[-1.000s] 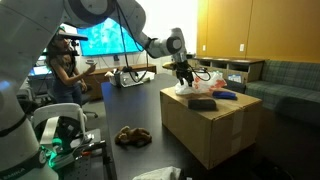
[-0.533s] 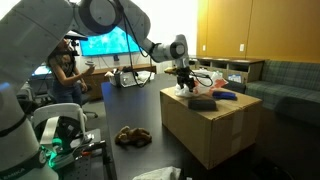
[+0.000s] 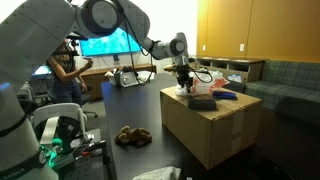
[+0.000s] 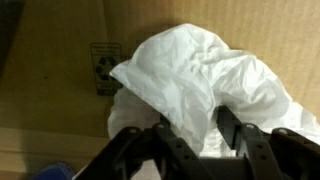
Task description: Retrieve the stuffed deer from the box and place it on the table. Lift the black object on the table and position it on top of the box. Take the plastic on the box and place it to the right of the table. Grab the red toy and the towel, then place them on the box. Lastly, pick up the blue object from the box and place it on the table.
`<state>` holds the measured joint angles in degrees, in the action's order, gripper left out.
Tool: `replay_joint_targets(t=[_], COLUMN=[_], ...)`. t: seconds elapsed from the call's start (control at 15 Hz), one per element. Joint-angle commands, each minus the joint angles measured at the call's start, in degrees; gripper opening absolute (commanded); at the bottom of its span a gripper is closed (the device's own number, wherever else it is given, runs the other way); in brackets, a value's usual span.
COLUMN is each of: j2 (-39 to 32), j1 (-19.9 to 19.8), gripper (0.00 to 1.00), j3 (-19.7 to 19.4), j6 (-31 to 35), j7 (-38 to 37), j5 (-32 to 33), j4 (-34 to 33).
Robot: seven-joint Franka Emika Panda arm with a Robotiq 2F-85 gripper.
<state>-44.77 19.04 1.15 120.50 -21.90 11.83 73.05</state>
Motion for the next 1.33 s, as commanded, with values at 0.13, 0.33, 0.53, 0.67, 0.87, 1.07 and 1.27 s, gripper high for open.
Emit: replay_joint_targets(t=[0.13,0.33,0.53,0.67,0.87,1.07,1.27], j2=[1.85,5.21,10.16,14.47,21.75,28.6,35.14], j1=[2.64,4.41,6.11,7.22,7.07,4.58,0.43], gripper=[0.11,0.05,0.1,0.11,0.1,0.1,0.1], j3=[-1.31,-1.83,-2.24,-2.85,-3.64,-3.48,-3.19], j6=[-1.93,-0.7,1.08,2.19,4.18,5.62,7.66], j7=[0.21,-0.8,-2.64,-6.27,-15.08,-22.95,-29.13], j5=[2.7,5.53,9.03,11.64,14.21,14.2,12.94], j4=[0.29,3.87,9.31,13.88,22.53,30.62,39.32])
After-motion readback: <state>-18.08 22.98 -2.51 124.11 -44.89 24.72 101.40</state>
